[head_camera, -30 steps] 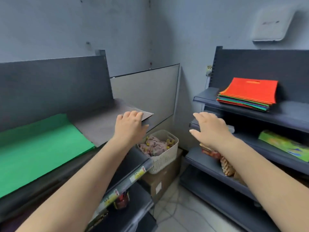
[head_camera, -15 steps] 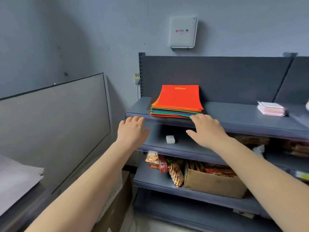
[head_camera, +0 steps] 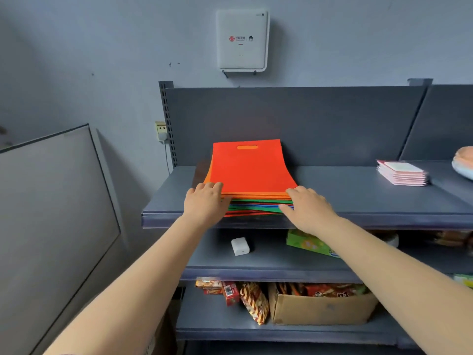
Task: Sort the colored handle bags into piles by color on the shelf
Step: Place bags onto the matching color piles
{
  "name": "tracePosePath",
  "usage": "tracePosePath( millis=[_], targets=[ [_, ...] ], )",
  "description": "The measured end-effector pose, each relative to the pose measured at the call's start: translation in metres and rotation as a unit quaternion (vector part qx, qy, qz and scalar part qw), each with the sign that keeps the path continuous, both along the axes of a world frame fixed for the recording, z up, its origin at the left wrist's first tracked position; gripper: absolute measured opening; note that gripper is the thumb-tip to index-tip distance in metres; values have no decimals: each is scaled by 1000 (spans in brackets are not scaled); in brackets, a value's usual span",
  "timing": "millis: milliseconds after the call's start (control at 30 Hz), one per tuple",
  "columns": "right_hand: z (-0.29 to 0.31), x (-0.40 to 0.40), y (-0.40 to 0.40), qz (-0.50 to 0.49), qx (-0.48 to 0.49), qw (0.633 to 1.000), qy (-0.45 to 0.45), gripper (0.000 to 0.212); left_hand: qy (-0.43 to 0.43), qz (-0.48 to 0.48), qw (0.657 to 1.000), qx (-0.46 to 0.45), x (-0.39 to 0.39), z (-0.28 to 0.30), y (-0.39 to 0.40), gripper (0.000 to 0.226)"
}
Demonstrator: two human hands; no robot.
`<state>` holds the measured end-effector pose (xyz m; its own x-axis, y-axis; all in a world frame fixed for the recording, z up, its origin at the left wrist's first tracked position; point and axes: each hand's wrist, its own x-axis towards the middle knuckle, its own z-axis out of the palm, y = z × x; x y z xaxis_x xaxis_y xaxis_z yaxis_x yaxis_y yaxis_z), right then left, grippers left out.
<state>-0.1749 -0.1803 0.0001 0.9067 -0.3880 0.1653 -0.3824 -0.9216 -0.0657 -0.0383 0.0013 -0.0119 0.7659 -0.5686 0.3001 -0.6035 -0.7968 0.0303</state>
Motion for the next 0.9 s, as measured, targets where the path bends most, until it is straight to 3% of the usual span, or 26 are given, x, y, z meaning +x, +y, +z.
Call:
tracePosePath(
  millis=[233, 467, 567, 733, 900],
  targets=[
    [-17, 55, -34, -37, 45, 998, 34, 51, 78, -32, 996, 2, 58, -19, -28, 46],
    [-19, 90, -72, -152, 169, 974, -16, 59, 97, -84, 991, -20, 87, -27, -41, 52],
    [-20, 99, -81, -199, 251, 944, -76, 49, 102, -101, 990, -3, 91, -27, -45, 54],
    [-17, 98, -86, -228, 197, 939, -164, 18, 123, -122, 984, -44, 94, -29, -44, 51],
    [-16, 81, -100, -213, 250, 880, -343, 9, 111, 30, 985, -132, 107, -28, -30, 50]
  ],
)
